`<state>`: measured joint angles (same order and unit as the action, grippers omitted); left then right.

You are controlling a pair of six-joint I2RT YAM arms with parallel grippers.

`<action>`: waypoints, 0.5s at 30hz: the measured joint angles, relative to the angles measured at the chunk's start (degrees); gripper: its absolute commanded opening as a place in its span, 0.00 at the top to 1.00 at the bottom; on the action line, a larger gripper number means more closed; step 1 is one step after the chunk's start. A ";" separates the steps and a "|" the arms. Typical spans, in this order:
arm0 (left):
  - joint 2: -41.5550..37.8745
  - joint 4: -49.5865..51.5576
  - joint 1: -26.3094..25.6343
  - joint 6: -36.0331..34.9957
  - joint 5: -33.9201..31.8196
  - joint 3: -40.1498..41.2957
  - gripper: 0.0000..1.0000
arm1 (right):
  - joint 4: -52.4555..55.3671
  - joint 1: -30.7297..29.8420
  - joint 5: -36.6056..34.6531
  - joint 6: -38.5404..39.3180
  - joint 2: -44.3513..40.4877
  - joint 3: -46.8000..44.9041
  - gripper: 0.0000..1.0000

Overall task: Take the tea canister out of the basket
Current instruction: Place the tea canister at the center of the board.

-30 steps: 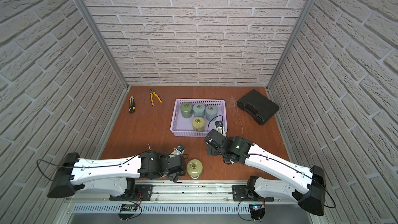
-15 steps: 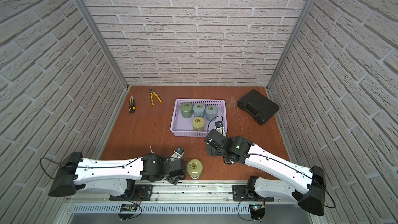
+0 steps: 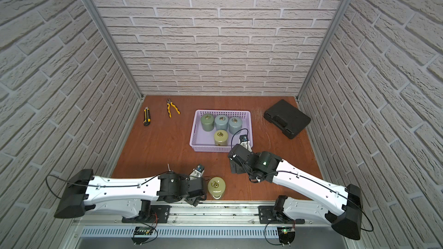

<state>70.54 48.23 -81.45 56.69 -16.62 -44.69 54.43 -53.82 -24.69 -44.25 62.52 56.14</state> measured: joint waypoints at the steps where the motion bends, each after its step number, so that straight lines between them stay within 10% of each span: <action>1: 0.04 -0.11 0.00 0.02 0.02 0.00 0.08 | 0.04 0.00 0.02 0.04 0.00 0.13 0.01; 15: -3.61 2.38 0.00 1.97 -0.79 -0.59 0.02 | -1.27 2.45 4.33 5.97 2.23 2.91 0.00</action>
<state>66.94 50.61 -81.45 58.65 -17.41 -45.28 53.17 -51.37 -20.36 -38.28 64.75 59.05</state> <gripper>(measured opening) 0.982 0.998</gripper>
